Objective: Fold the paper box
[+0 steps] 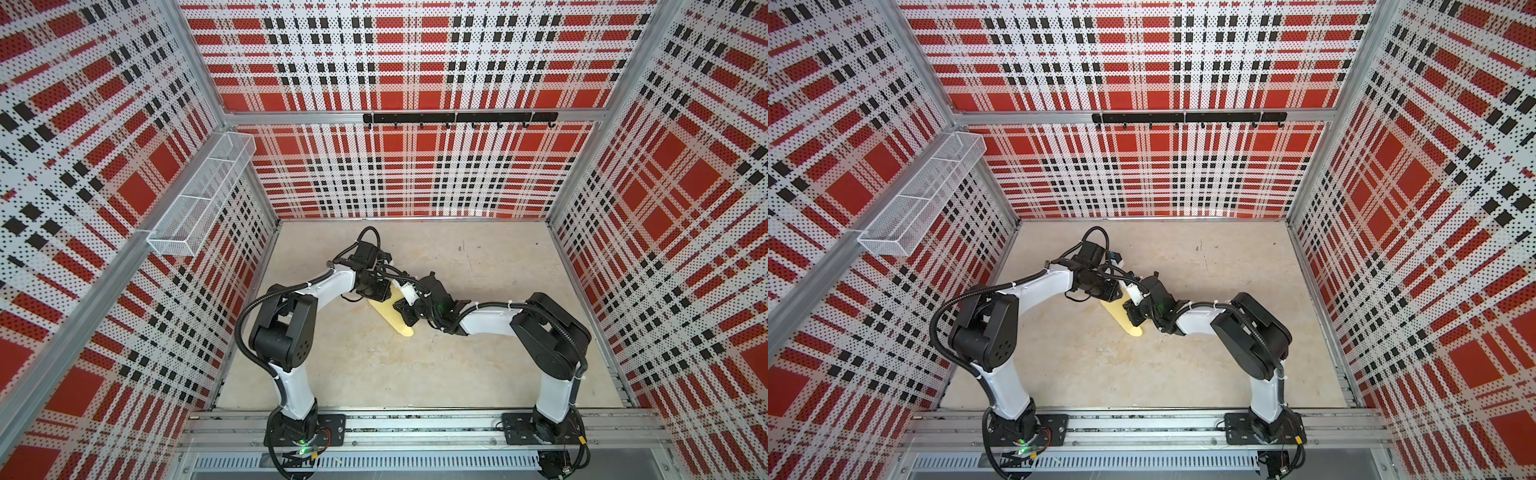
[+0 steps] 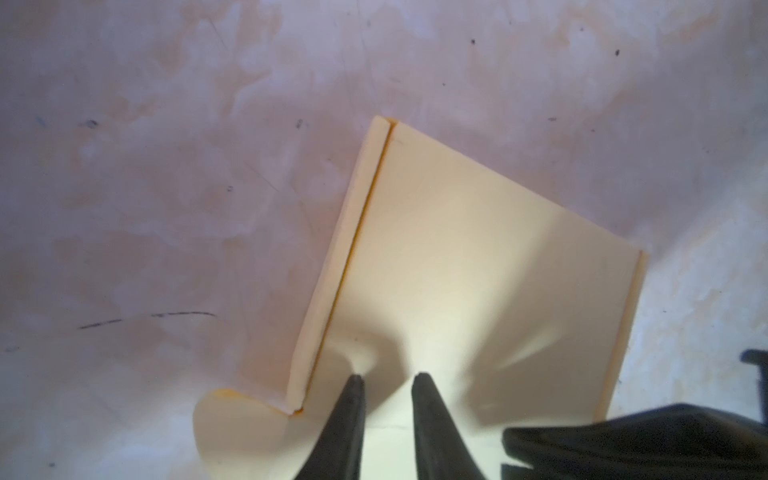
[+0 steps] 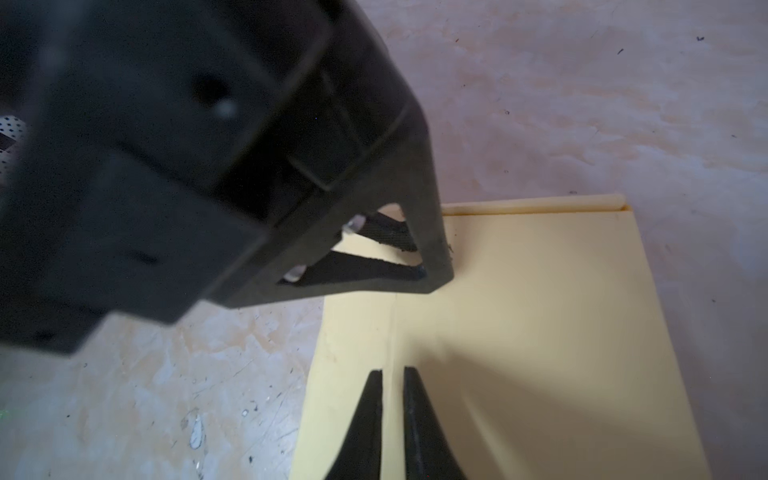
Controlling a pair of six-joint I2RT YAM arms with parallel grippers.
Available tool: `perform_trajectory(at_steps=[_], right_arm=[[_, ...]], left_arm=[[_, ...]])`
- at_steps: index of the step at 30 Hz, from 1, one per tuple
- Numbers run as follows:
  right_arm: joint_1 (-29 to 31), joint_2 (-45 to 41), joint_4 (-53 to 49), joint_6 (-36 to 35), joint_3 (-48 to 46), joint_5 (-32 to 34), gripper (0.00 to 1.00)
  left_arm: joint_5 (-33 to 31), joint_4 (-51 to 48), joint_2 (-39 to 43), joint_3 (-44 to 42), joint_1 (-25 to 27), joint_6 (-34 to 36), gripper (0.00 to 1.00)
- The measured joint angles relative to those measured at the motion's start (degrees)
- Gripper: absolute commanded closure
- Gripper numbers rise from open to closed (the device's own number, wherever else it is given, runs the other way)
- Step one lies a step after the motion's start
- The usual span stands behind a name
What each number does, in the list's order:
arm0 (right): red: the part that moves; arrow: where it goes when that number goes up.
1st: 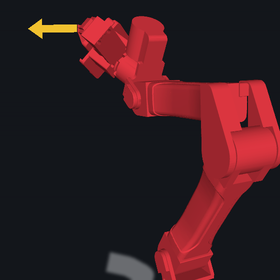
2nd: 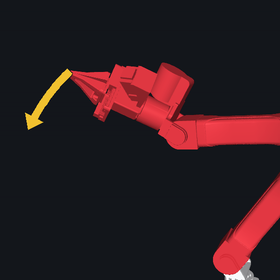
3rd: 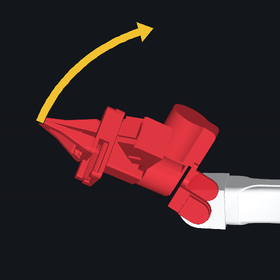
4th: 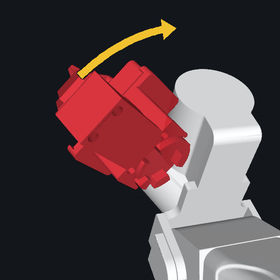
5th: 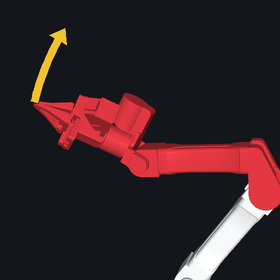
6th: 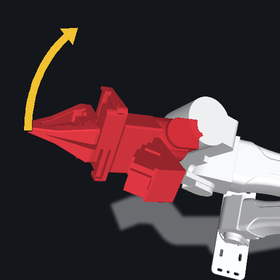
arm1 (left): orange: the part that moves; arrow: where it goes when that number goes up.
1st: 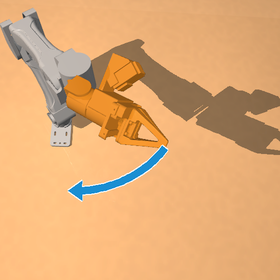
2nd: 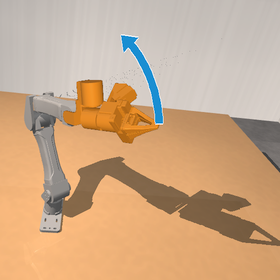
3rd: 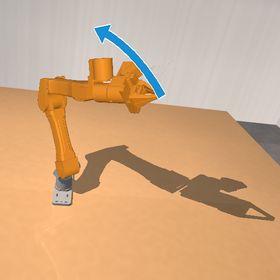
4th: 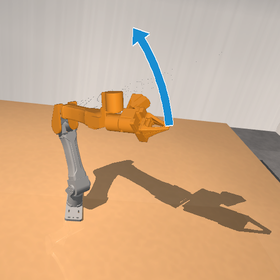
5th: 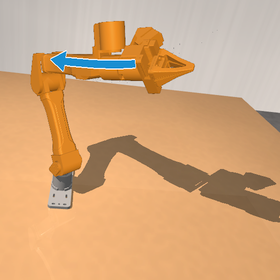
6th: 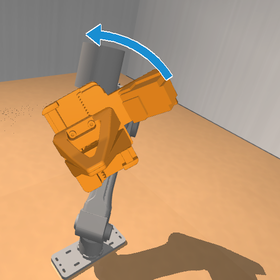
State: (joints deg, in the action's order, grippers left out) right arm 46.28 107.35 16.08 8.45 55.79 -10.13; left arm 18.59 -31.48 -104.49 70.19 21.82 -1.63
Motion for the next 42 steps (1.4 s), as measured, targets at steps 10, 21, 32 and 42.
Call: perform_trajectory(at_steps=[10,21,32,42], right_arm=[[-0.04,-3.78,-0.04,1.14,-5.57,0.79,0.87],[-2.34,-8.11,-2.6,1.22,-9.2,-0.09,0.87],[-3.76,-9.46,-4.98,0.59,-9.42,-0.7,0.86],[-5.44,-14.1,-9.4,-1.66,-9.42,-0.46,0.79]], left_arm=[[2.05,0.11,6.62,-0.92,0.5,-3.23,0.55],[-1.73,-1.49,0.2,6.86,-0.9,3.06,0.48],[-1.09,-4.17,-5.51,7.98,-1.84,5.27,0.6],[-0.07,-3.89,-5.66,7.65,-3.06,6.12,0.71]])
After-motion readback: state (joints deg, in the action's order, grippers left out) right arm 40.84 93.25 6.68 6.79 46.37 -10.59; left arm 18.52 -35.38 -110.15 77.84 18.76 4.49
